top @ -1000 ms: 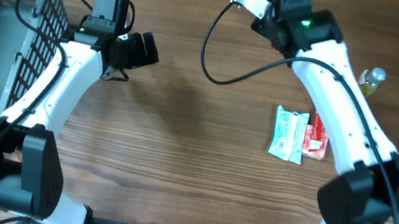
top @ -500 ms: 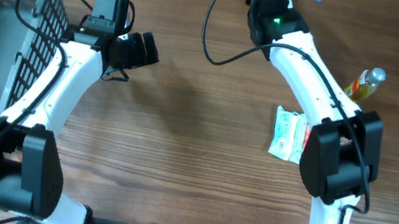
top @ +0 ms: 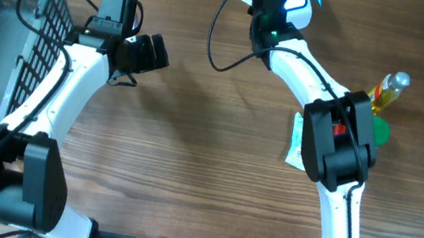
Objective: Scan the item barcode
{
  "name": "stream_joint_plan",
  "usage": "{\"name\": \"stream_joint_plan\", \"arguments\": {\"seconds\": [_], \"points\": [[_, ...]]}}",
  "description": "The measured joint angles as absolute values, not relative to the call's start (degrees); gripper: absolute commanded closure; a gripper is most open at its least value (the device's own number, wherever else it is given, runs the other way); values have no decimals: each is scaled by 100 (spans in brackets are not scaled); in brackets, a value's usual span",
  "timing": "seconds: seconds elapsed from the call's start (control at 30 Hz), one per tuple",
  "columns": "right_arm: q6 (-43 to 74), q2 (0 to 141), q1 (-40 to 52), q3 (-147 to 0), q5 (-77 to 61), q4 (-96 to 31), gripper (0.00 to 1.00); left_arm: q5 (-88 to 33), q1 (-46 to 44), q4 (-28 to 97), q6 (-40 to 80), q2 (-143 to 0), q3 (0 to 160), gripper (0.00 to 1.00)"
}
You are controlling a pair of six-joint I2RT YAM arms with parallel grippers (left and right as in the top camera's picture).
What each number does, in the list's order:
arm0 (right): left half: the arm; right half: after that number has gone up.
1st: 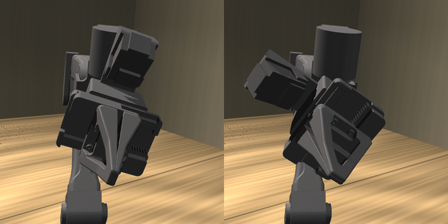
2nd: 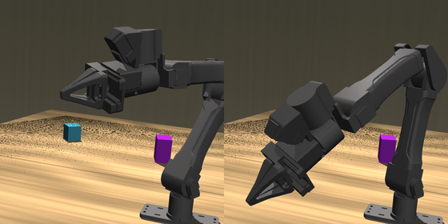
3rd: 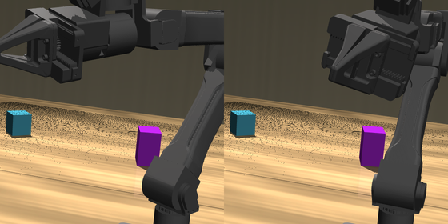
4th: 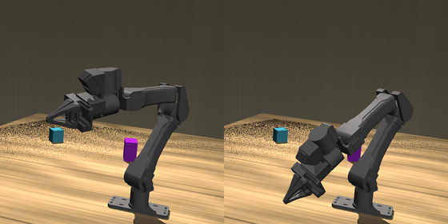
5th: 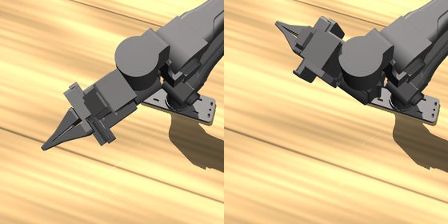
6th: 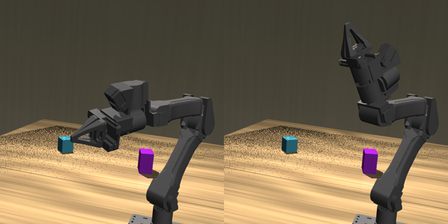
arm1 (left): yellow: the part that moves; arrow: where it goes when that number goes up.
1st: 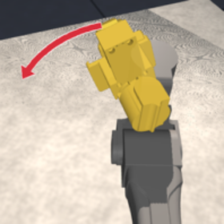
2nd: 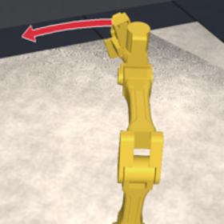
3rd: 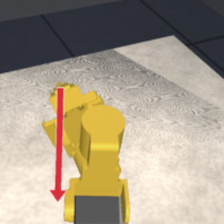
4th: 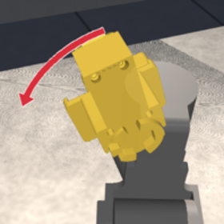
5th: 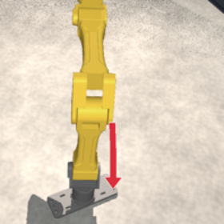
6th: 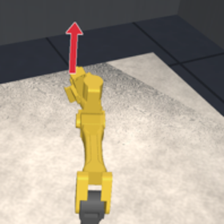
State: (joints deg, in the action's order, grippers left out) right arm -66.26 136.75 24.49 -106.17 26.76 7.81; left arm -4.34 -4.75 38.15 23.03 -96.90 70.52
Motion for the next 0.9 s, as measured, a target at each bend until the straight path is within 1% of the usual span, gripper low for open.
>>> {"name": "stream_joint_plan", "arguments": {"seconds": [0.07, 0.33, 0.5, 0.57, 0.73, 0.83, 0.9], "points": [[-6316, 13681, 2460, -10617, 2659, 729, 96, -434, -475, 3815, 2303, -9690, 7052, 0], [-4851, 13684, 2508, -10621, 2486, -119, 96, -434, -475, 3815, 2303, -9690, 7052, 0], [-4451, 13684, 2508, -10621, 2196, -611, 96, -434, -475, 3815, 2303, -9690, 7050, 0], [-4392, 13684, 2508, -10621, 2143, -617, 96, -434, -475, 3815, 2303, -9690, 7052, 0], [-4241, 13622, 2554, -10621, 2375, -714, 96, -434, -475, 3815, 2303, -9690, 7050, 0], [-3752, 13161, 2593, -10613, 2438, -1376, 96, -434, -475, 3815, 2303, -9690, 7052, 0], [-3118, 12554, 2600, -10610, 2276, -2292, 95, -434, -475, 3815, 2303, -9690, 7052, 0]]}}
